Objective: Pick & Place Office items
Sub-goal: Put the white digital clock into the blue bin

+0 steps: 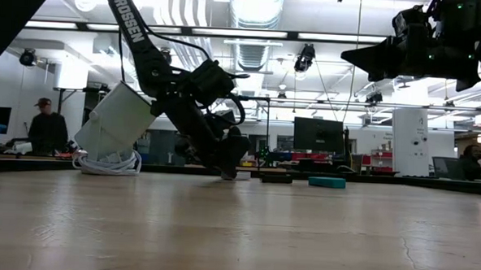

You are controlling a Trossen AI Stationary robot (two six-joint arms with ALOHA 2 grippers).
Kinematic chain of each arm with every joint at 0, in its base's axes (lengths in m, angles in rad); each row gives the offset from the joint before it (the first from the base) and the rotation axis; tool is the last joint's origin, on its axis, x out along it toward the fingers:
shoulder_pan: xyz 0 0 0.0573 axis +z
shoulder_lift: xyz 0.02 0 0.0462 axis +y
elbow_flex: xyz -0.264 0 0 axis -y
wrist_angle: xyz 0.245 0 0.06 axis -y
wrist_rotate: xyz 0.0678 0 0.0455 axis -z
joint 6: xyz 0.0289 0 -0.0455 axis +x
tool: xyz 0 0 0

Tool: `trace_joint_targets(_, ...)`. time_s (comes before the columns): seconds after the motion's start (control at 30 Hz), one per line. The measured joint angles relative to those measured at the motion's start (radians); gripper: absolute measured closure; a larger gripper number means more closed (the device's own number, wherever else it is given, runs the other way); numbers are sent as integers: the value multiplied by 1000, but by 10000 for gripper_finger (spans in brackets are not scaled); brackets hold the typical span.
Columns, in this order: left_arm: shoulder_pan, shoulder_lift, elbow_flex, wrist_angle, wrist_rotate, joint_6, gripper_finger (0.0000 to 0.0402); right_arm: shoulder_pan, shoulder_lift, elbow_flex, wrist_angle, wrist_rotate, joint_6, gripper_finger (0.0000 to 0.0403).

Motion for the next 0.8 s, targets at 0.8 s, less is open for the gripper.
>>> trace_joint_targets(0.8,-184,-77,5,-319,-17,-134,238,0,0,0,0,0,0,394)
